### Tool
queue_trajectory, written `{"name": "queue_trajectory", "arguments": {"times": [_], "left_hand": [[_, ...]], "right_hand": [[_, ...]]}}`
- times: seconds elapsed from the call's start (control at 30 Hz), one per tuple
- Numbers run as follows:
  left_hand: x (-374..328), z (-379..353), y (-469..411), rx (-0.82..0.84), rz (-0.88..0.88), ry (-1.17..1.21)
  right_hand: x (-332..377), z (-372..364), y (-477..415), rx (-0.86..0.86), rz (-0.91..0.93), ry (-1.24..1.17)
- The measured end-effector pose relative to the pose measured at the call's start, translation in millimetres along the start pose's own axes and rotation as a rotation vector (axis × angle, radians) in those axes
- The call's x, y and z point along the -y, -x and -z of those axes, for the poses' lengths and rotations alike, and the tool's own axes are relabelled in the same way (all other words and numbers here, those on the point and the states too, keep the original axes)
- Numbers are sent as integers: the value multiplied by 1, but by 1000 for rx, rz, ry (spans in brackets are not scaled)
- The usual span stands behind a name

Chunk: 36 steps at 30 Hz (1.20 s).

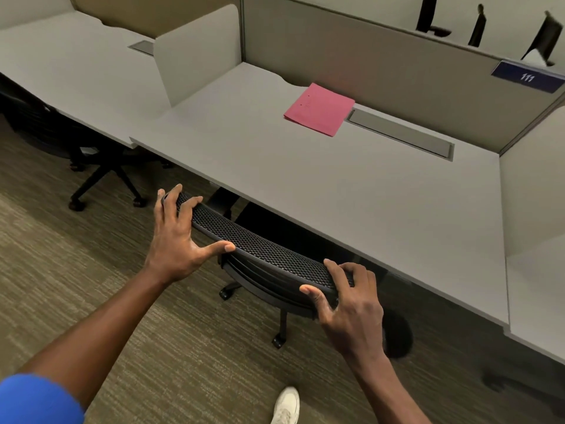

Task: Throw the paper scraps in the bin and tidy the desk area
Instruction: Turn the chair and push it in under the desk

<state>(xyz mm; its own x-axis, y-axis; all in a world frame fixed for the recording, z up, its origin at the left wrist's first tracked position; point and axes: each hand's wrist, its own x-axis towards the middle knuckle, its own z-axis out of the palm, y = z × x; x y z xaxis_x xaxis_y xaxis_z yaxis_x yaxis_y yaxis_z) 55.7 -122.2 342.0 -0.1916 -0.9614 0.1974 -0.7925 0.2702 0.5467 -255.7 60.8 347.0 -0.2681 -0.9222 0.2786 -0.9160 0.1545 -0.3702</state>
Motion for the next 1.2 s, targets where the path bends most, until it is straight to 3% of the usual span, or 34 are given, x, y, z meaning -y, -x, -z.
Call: {"name": "queue_trajectory", "arguments": {"times": [1.2], "left_hand": [[-44, -57, -81, -16, -6, 29]], "right_hand": [[-65, 0, -84, -22, -12, -11]]}}
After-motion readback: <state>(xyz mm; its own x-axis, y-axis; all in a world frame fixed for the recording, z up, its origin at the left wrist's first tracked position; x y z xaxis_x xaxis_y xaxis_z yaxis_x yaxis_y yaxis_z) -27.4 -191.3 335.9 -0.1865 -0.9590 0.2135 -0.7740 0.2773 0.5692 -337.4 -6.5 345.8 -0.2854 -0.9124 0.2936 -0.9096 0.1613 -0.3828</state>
